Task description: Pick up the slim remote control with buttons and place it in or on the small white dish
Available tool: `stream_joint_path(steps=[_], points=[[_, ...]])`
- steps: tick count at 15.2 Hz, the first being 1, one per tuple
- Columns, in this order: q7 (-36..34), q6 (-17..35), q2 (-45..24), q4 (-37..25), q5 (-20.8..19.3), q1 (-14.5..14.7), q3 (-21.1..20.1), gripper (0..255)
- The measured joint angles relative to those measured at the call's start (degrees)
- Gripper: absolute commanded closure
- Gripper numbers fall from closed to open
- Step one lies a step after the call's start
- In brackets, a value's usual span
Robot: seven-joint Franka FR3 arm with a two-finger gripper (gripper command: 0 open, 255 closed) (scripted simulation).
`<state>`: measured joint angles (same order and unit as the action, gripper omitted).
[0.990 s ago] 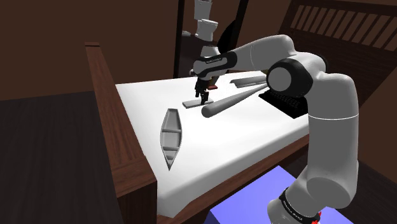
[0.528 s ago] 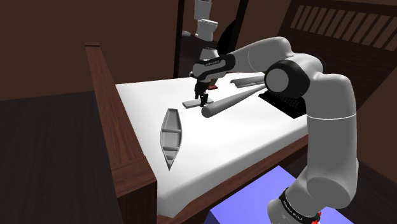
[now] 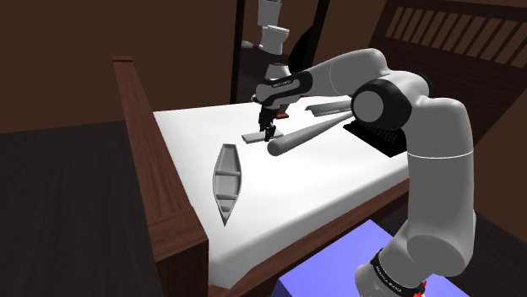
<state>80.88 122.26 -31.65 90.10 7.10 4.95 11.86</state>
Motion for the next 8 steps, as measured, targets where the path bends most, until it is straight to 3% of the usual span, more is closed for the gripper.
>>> stream_joint_path(steps=[8], points=[[-0.09,-1.28,0.67,-0.50,-0.17,0.03,0.11,255]])
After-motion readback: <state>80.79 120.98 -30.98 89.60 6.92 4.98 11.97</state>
